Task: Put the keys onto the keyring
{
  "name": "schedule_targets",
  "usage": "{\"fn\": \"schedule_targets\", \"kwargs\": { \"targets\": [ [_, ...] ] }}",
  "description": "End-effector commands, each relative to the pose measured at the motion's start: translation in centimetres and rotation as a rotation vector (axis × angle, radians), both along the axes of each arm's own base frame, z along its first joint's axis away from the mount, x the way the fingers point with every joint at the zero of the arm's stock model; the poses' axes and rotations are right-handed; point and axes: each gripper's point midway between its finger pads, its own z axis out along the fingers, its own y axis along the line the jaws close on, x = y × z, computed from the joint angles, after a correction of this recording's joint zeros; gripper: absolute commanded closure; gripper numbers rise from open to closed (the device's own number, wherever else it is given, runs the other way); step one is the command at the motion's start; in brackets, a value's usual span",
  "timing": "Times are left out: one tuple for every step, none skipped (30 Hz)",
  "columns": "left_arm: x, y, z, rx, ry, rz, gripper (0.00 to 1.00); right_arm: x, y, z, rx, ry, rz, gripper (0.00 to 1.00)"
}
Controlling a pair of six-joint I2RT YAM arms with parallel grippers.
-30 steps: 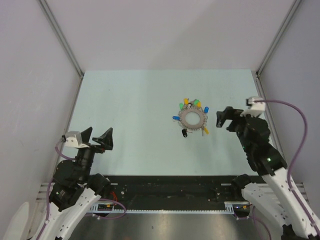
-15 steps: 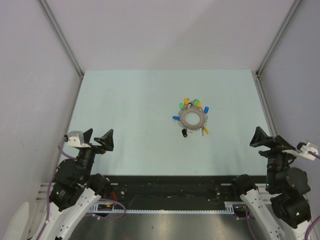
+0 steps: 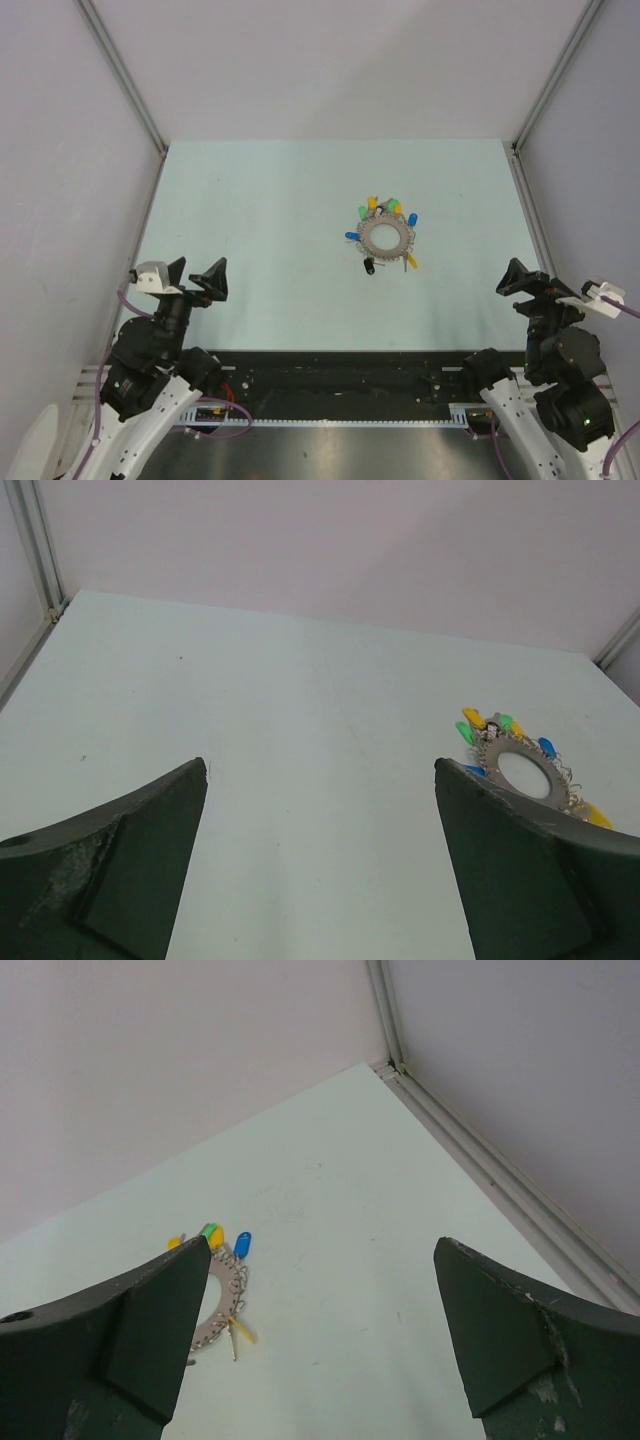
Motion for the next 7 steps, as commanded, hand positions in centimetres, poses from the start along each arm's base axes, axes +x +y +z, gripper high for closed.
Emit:
{"fn": "schedule_targets", "kwargs": {
  "targets": [
    [-1.38,1.97,2.48,-0.110,-0.117,0.056,0.00,-0.23,-0.38,0.18,0.009,-0.011,-0.022,0.00],
    [-1.45,2.07,2.68,-0.116,-0.126,0.059,0.00,-0.21,-0.34,0.06,0.007,-0.007,-0.020,0.00],
    [-1.53,2.18,2.80,-0.121,-0.132,0.062,0.00,-0.21,-0.37,0.06,0.007,-0.007,-0.022,0.00],
    [-1.56,2.17,2.89,-0.125,-0.140,0.061,0.00,-0.21,-0.34,0.06,0.006,-0.007,-0.020,0.00],
    [-1.67,2.14,3.01,-0.129,-0.149,0.055,0.00,-0.24,-0.36,0.18,0.009,-0.011,-0.022,0.00],
    [-1.69,2.07,3.05,-0.128,-0.153,0.051,0.00,-0.22,-0.36,0.13,0.009,-0.010,-0.023,0.00],
    [-1.71,2.03,3.05,-0.125,-0.152,0.048,0.00,-0.21,-0.31,0.16,0.007,-0.011,-0.020,0.00]
  ]
}}
